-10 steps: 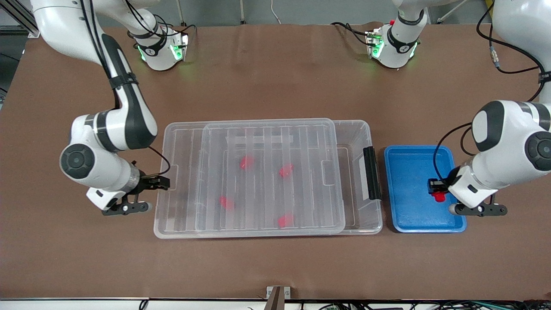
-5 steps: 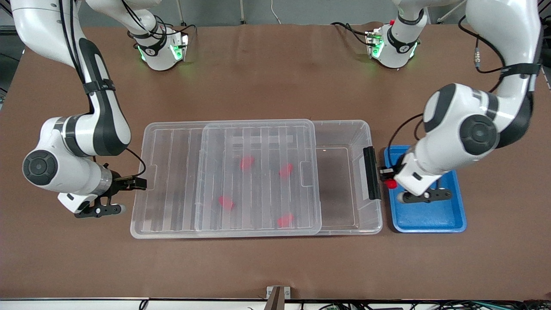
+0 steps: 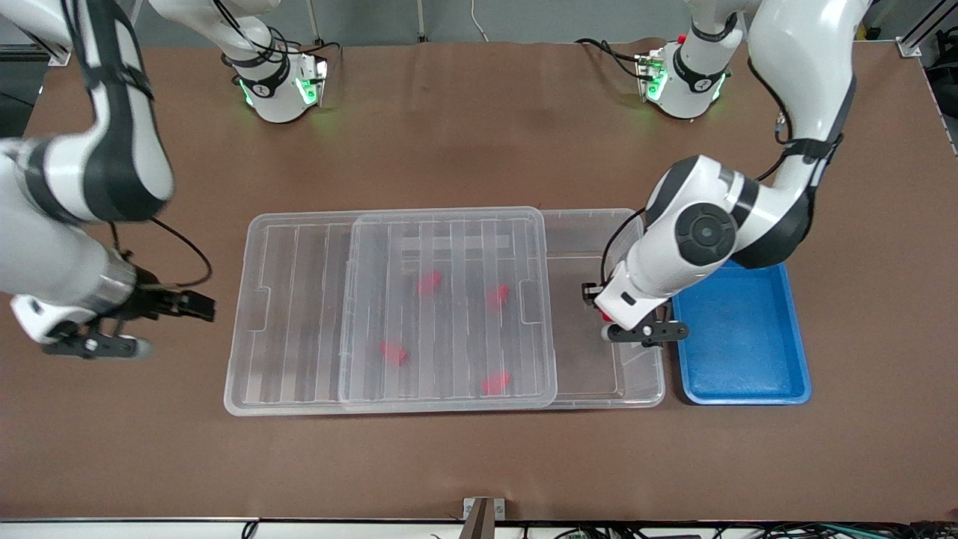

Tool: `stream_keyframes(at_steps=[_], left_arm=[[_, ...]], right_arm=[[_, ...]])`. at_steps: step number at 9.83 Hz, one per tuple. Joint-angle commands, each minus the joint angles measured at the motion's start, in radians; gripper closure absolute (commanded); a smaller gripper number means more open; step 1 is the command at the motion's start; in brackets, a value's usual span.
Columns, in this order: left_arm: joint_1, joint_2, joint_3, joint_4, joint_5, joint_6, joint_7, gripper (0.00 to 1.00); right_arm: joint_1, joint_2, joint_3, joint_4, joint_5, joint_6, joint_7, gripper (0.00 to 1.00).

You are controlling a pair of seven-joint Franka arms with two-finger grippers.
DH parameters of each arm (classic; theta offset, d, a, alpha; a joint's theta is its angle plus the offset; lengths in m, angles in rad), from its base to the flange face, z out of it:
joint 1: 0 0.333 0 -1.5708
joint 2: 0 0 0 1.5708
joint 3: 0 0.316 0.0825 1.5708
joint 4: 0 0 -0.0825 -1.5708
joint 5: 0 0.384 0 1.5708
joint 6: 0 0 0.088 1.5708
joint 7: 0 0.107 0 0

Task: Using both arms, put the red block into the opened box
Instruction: 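Carry the block over the open box while the right gripper withdraws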

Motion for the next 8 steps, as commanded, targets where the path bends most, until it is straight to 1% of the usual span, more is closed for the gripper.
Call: stream_keyframes(at_steps=[1,2,3,4,6,8], left_arm=[[-0.025,0.080,0.002,-0.057,0.108,0.109,-0.064,0.98],[-0.029,0.093,0.002,-0.080,0.153,0.128,-0.065,0.97],[-0.027,0.115,0.001,-0.087,0.172,0.140,-0.065,0.97],[-0.029,0.138,0.001,-0.093,0.175,0.150,-0.065,0.96],[-0.024,0.172,0.001,-0.104,0.175,0.179,-0.063,0.94],[-0.022,0.211,0.002,-0.107,0.175,0.217,-0.062,0.86]], right_arm=[[-0.083,-0.102,0.013,0.003,0.004,-0.101,0.007,0.00],[-0.112,-0.149,0.013,0.003,0.007,-0.141,0.007,0.00],[-0.131,-0.188,0.013,0.003,0.010,-0.187,0.007,0.00],[-0.158,-0.222,0.013,-0.003,0.015,-0.247,0.004,0.00],[-0.215,-0.254,0.013,-0.003,0.015,-0.331,-0.008,0.00],[-0.235,-0.282,0.011,-0.015,0.000,-0.346,-0.086,0.00]])
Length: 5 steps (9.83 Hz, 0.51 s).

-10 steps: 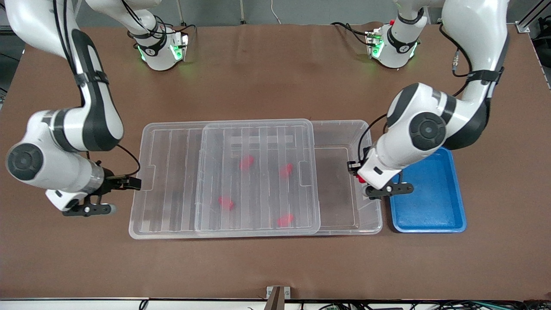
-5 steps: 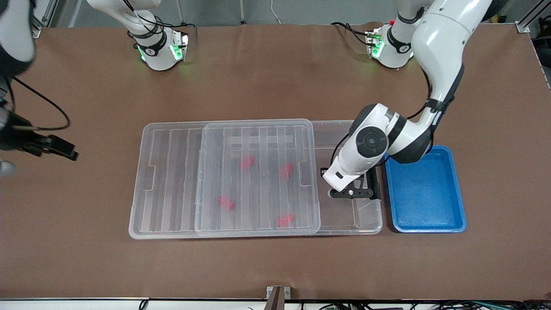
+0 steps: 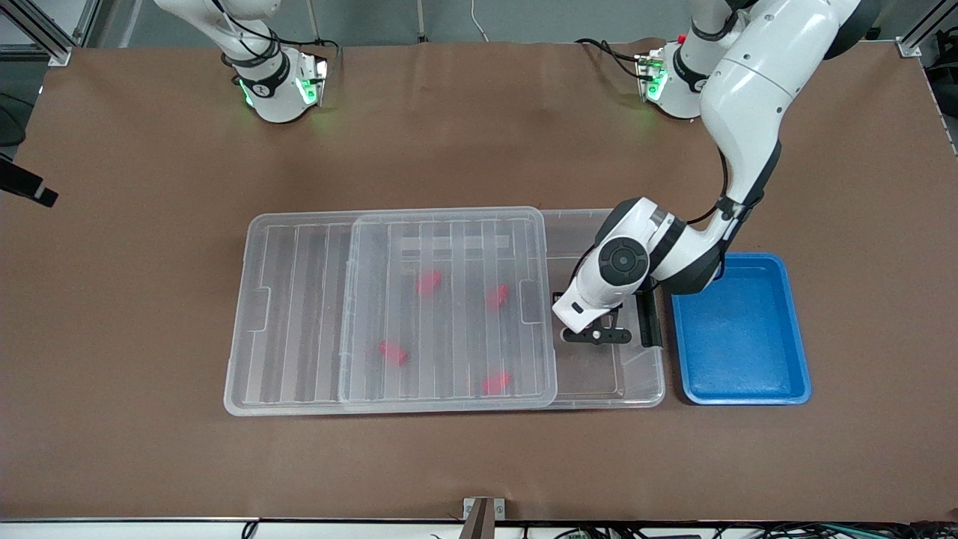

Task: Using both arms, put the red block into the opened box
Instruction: 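Carry the block over the open box while the right gripper withdraws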

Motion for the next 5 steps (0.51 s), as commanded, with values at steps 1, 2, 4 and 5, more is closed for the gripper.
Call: stream_keyframes(at_steps=[1,2,4,5], left_arm=[[0.002,0.053,0.003,-0.013,0.029,0.041,-0.009,0.76],[0.007,0.056,0.005,-0.011,0.029,0.041,-0.012,0.51],[0.014,0.046,0.003,-0.011,0.026,0.037,-0.040,0.00],[0.014,0.034,0.000,-0.007,0.027,0.028,-0.055,0.00]], right_arm=[[-0.046,-0.044,0.013,-0.069,-0.009,0.044,-0.137,0.00],[-0.054,-0.048,0.015,-0.080,-0.012,0.052,-0.159,0.00],[-0.049,-0.047,0.022,-0.075,-0.038,0.044,-0.141,0.00],[-0.045,-0.047,0.024,-0.075,-0.038,0.044,-0.112,0.00]])
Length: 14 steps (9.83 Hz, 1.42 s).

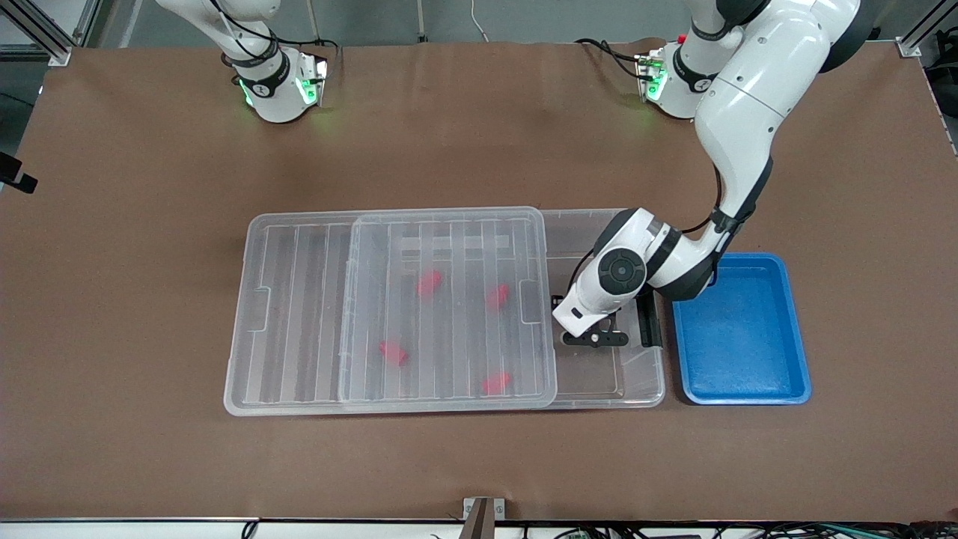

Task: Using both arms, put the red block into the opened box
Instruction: 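Lower the red block into the box and open the left gripper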

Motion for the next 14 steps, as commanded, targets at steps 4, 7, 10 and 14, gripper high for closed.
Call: stream_keyframes(at_steps=[4,7,10,14], left_arm=[[0.007,-0.130,-0.010,-0.012,0.022,-0.101,-0.025,0.00],[0.027,-0.239,-0.046,-0.007,0.013,-0.196,-0.028,0.00],[0.079,-0.406,-0.046,0.014,-0.016,-0.272,0.030,0.00],[0.166,-0.546,-0.037,0.167,-0.067,-0.509,0.110,0.00]], right_arm=[[0.023,-0.034,0.018,-0.036,-0.031,0.020,0.060,0.00],[0.025,-0.032,0.019,-0.028,-0.028,0.014,0.060,0.00],[0.022,-0.032,0.018,-0.026,-0.028,0.014,0.060,0.00],[0.023,-0.031,0.018,-0.026,-0.026,0.017,0.060,0.00]])
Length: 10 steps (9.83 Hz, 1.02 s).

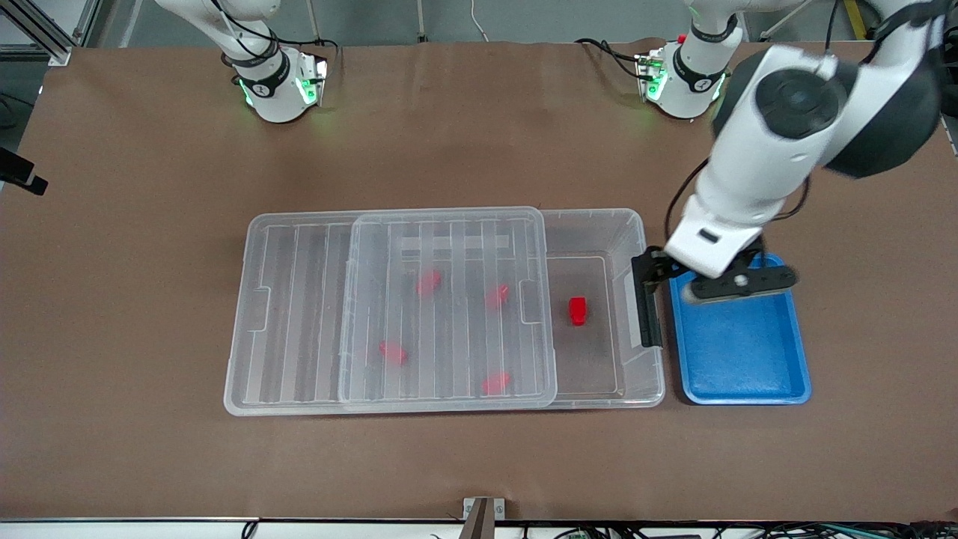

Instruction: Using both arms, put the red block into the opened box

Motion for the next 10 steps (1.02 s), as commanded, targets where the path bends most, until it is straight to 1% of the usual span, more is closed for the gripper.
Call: stream_keyframes(at_steps=[1,2,4,5,6,7,8,9,10], left_arm=[[0.055,-0.046,-0.002,0.033,-0.012,-0.102,0.123,0.00],[0.107,-0.084,-0.002,0.032,-0.038,-0.133,0.242,0.00],[0.193,-0.142,0.004,0.027,-0.113,-0.178,0.398,0.00],[0.181,-0.178,0.053,0.011,-0.127,-0.181,0.468,0.00],[0.132,-0.210,0.139,-0.012,-0.151,-0.205,0.533,0.00],[0.065,-0.236,0.234,-0.020,-0.182,-0.263,0.606,0.00],[0.032,-0.253,0.298,-0.020,-0.220,-0.317,0.621,0.00],[0.022,-0.270,0.316,-0.025,-0.230,-0.352,0.619,0.00],[0.020,-0.281,0.313,-0.023,-0.230,-0.371,0.616,0.00]], right_arm=[[0.004,-0.025,0.003,-0.025,-0.015,0.010,0.016,0.00],[0.004,-0.025,0.003,-0.025,-0.014,0.007,0.016,0.00],[0.001,-0.023,0.003,-0.025,-0.014,0.016,0.010,0.00],[0.000,-0.017,0.003,-0.025,-0.012,0.022,-0.010,0.00],[-0.002,0.025,0.003,-0.037,-0.002,0.055,-0.081,0.15],[0.006,0.093,0.003,-0.043,0.017,0.097,-0.162,0.48],[0.024,0.181,0.003,-0.046,0.050,0.153,-0.257,0.79],[0.035,0.257,0.003,-0.049,0.063,0.219,-0.269,0.98],[0.051,0.307,0.003,-0.052,0.083,0.262,-0.275,1.00]])
